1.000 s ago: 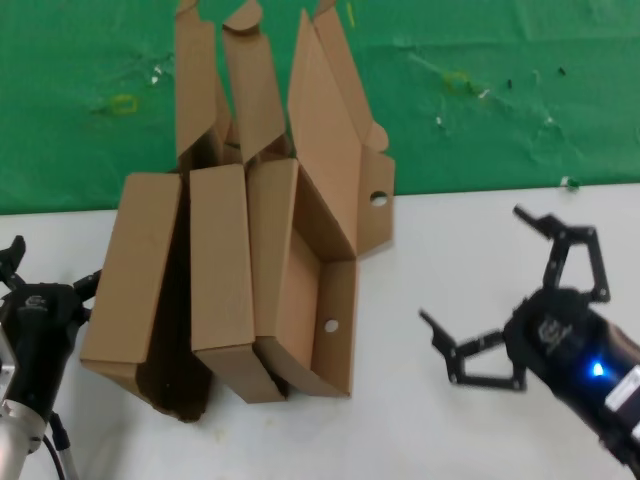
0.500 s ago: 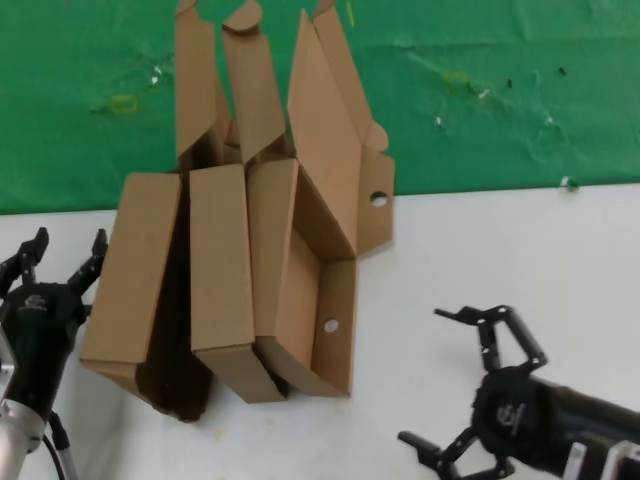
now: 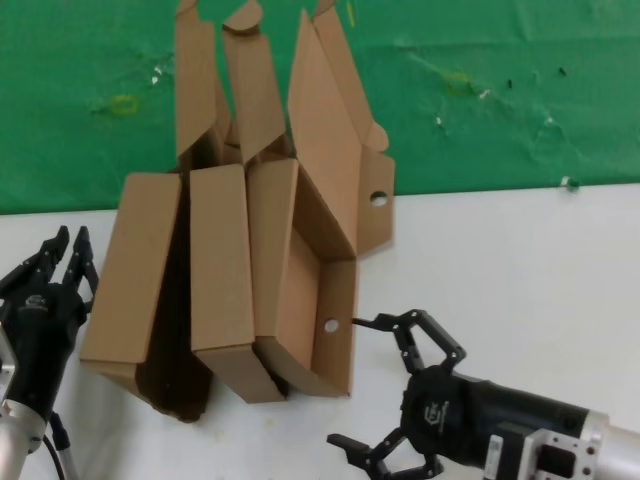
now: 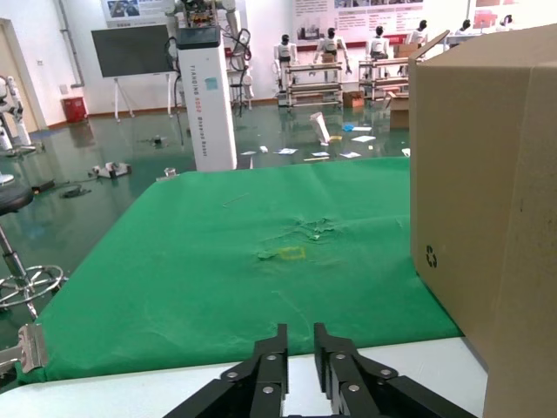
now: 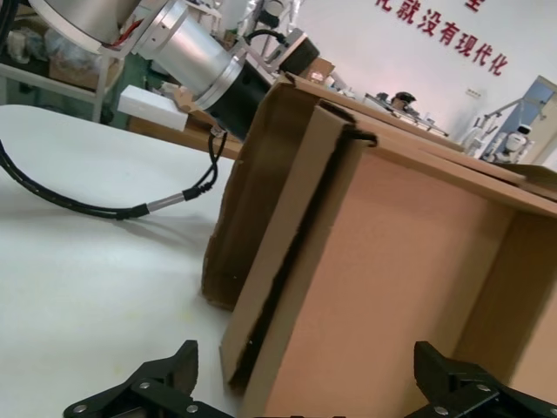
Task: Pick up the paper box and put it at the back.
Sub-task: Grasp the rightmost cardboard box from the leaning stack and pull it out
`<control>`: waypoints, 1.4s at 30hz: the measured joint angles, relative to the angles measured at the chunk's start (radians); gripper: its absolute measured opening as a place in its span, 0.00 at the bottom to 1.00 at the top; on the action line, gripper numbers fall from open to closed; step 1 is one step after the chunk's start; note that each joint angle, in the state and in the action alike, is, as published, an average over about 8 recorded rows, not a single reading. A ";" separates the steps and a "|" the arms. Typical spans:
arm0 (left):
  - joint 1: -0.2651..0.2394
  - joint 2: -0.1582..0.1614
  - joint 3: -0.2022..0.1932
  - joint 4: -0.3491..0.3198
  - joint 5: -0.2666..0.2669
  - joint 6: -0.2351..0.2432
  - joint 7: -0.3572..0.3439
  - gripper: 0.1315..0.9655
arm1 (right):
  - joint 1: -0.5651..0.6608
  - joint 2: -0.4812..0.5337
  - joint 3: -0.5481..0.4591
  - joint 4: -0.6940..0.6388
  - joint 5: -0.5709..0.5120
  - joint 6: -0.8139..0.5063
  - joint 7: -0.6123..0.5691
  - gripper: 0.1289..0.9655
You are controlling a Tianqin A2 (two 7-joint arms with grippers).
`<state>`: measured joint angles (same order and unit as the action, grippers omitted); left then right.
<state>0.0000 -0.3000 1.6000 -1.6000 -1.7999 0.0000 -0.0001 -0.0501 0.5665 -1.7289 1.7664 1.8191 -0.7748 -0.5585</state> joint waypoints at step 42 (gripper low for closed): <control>0.000 0.000 0.000 0.000 0.000 0.000 0.000 0.01 | 0.045 -0.021 -0.108 -0.045 -0.007 0.094 0.021 0.14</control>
<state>0.0000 -0.3000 1.6000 -1.6000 -1.7997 0.0000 -0.0002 -0.0052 0.5456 -1.8370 1.7210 1.8119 -0.6812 -0.5373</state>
